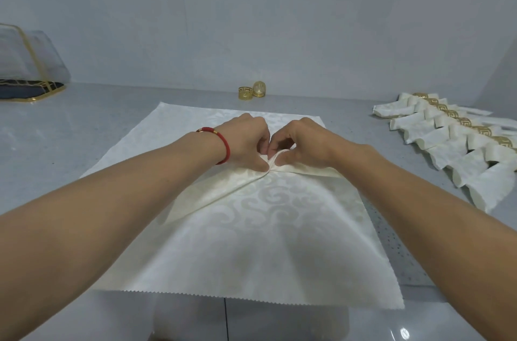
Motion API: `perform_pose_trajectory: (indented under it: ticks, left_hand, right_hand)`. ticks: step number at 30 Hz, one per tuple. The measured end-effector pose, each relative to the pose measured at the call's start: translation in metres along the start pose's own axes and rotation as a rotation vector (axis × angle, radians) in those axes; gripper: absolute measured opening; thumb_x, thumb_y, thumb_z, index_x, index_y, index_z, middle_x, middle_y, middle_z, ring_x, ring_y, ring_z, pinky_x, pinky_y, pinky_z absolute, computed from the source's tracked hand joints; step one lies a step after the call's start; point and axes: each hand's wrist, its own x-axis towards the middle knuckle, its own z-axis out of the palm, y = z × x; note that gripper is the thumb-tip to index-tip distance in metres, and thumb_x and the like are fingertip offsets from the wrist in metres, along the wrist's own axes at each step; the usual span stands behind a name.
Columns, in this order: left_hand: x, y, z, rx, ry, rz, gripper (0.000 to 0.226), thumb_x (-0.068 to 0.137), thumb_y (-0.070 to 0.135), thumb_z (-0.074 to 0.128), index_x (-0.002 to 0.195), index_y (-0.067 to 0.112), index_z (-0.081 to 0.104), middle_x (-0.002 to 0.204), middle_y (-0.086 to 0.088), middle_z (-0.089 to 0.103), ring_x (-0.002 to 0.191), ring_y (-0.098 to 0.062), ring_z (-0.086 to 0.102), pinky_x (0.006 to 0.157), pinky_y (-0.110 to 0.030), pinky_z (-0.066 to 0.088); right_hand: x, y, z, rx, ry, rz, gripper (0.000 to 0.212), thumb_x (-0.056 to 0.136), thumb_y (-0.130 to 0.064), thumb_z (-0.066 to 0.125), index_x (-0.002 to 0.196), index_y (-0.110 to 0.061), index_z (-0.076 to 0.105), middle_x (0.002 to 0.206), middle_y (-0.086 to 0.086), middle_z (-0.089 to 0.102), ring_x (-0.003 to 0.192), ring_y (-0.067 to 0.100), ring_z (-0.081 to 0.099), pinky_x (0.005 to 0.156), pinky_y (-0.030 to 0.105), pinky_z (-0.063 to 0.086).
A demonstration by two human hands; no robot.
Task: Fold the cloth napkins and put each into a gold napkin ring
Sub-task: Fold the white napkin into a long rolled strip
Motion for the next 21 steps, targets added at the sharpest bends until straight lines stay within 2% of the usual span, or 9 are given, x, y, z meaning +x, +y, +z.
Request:
perform_pose_trajectory:
  ticks: [4, 6, 8, 11, 13, 16, 18, 21]
  left_hand:
    - [0.006, 0.007, 0.01, 0.059, 0.017, -0.065, 0.029, 0.062, 0.037, 0.08, 0.074, 0.029, 0.056, 0.088, 0.004, 0.06, 0.088, -0.023, 0.06, 0.076, -0.04, 0.057]
    - [0.008, 0.008, 0.009, 0.013, 0.004, -0.09, 0.03, 0.06, 0.034, 0.084, 0.073, 0.028, 0.057, 0.087, 0.004, 0.061, 0.085, -0.022, 0.062, 0.075, -0.039, 0.058]
    - [0.01, 0.01, 0.005, 0.001, -0.022, -0.1, 0.024, 0.062, 0.027, 0.085, 0.072, 0.023, 0.064, 0.082, 0.003, 0.064, 0.077, -0.021, 0.065, 0.072, -0.038, 0.06]
    - [0.012, 0.013, 0.003, 0.052, -0.031, -0.074, 0.02, 0.066, 0.026, 0.083, 0.073, 0.022, 0.065, 0.082, 0.002, 0.062, 0.082, -0.024, 0.066, 0.072, -0.038, 0.06]
    - [0.011, 0.016, 0.003, 0.096, -0.015, -0.052, 0.027, 0.067, 0.03, 0.086, 0.071, 0.024, 0.061, 0.081, 0.003, 0.059, 0.086, -0.027, 0.064, 0.071, -0.038, 0.057]
    - [0.008, 0.019, 0.004, 0.147, 0.007, -0.041, 0.04, 0.067, 0.035, 0.089, 0.063, 0.026, 0.05, 0.072, 0.007, 0.05, 0.077, -0.026, 0.06, 0.061, -0.031, 0.044]
    - [0.007, 0.021, 0.005, 0.188, 0.039, -0.041, 0.038, 0.071, 0.033, 0.085, 0.065, 0.026, 0.048, 0.071, 0.007, 0.045, 0.074, -0.025, 0.057, 0.06, -0.031, 0.041]
    - [0.007, 0.023, 0.008, 0.171, 0.067, -0.054, 0.038, 0.07, 0.027, 0.081, 0.063, 0.027, 0.044, 0.072, 0.005, 0.042, 0.081, -0.028, 0.056, 0.057, -0.03, 0.037]
  right_hand:
    - [-0.011, -0.001, 0.009, -0.089, 0.062, -0.018, 0.019, 0.087, -0.023, 0.071, 0.106, -0.027, 0.07, 0.096, -0.005, 0.076, 0.094, 0.019, 0.065, 0.085, 0.041, 0.053]
    - [-0.024, -0.001, 0.014, -0.101, 0.089, -0.034, 0.024, 0.092, -0.032, 0.067, 0.113, -0.028, 0.056, 0.093, -0.003, 0.074, 0.088, 0.023, 0.06, 0.08, 0.041, 0.051]
    - [-0.032, 0.002, 0.018, -0.139, 0.108, -0.103, 0.027, 0.094, -0.038, 0.067, 0.114, -0.028, 0.052, 0.085, -0.007, 0.07, 0.079, 0.023, 0.056, 0.074, 0.04, 0.049]
    - [-0.029, 0.008, 0.02, -0.134, 0.131, -0.156, 0.015, 0.094, -0.027, 0.07, 0.105, -0.022, 0.063, 0.065, -0.017, 0.058, 0.063, 0.011, 0.048, 0.066, 0.033, 0.048]
    - [-0.02, 0.011, 0.018, -0.136, 0.137, -0.157, 0.008, 0.092, -0.022, 0.073, 0.093, -0.016, 0.068, 0.061, -0.009, 0.059, 0.06, 0.019, 0.048, 0.067, 0.037, 0.047]
    - [-0.011, 0.01, 0.012, -0.102, 0.104, -0.111, 0.006, 0.089, -0.02, 0.077, 0.088, -0.014, 0.075, 0.072, 0.003, 0.07, 0.069, 0.023, 0.056, 0.07, 0.036, 0.045]
    - [-0.008, 0.011, 0.009, -0.039, 0.095, -0.07, 0.004, 0.086, -0.02, 0.08, 0.087, -0.016, 0.078, 0.075, 0.001, 0.072, 0.071, 0.019, 0.059, 0.068, 0.033, 0.044]
    - [-0.006, 0.016, 0.006, 0.106, 0.099, -0.021, 0.005, 0.082, -0.025, 0.085, 0.084, -0.023, 0.081, 0.081, -0.004, 0.077, 0.08, 0.015, 0.069, 0.077, 0.035, 0.055]
